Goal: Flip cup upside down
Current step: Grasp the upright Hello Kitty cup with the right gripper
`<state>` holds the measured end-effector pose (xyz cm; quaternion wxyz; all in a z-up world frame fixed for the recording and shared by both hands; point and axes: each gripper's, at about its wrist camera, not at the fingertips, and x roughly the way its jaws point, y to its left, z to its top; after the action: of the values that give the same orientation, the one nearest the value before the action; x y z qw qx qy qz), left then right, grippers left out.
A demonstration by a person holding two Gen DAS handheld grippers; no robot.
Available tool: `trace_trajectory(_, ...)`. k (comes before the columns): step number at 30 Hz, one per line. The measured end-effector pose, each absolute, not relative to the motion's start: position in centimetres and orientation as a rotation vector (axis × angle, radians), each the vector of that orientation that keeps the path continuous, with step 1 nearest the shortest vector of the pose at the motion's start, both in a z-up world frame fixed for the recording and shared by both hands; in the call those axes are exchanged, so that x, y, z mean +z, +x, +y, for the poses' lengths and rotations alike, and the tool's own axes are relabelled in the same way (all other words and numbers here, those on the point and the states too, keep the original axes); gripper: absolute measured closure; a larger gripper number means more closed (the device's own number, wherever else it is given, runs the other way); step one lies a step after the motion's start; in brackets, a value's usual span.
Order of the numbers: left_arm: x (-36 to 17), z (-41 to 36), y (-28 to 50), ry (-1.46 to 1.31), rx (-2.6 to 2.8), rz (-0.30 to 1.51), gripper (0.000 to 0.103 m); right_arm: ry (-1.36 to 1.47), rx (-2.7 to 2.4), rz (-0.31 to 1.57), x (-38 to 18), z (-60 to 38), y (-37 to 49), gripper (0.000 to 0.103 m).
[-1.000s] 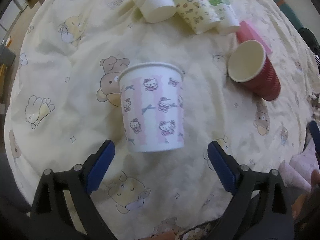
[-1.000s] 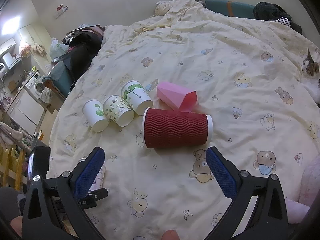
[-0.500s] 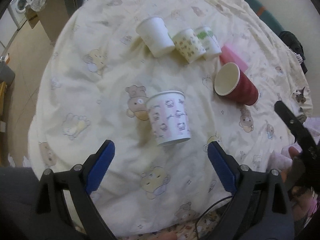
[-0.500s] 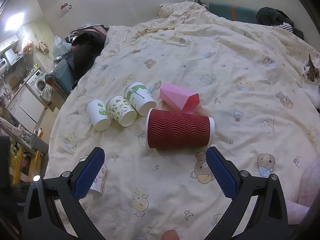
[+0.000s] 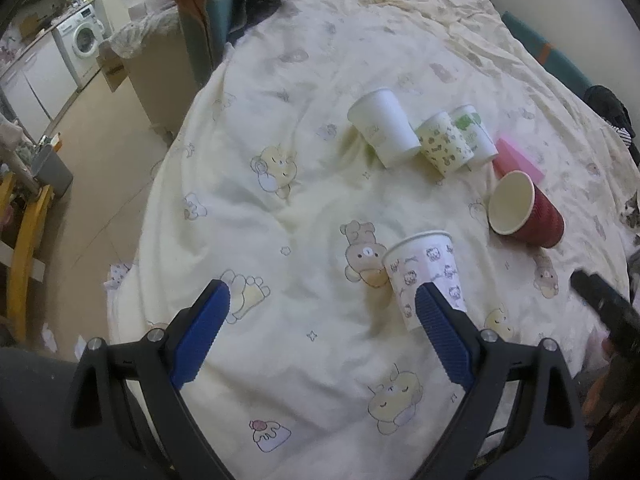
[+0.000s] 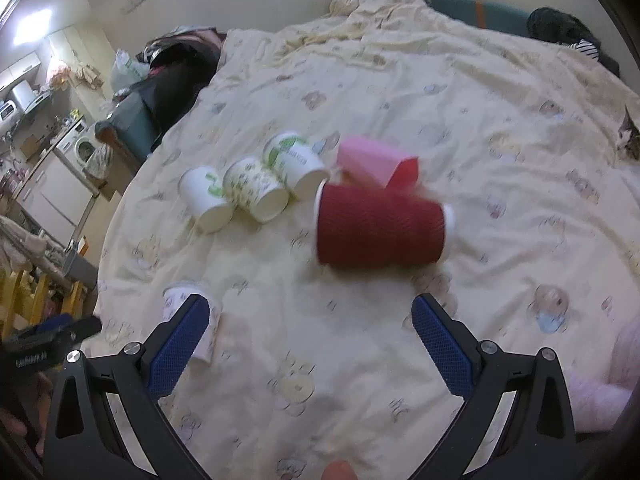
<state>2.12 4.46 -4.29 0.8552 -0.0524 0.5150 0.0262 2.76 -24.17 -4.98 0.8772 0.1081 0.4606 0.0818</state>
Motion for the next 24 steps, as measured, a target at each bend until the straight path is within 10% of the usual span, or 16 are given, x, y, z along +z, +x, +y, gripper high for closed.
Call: trace_trajectory(24, -4.6, 7.1, 2.6, -0.219, 0.113, 1.099, 0.011, 0.109, 0.420, 1.135, -12.1, -11.4, 4.1, 0.019)
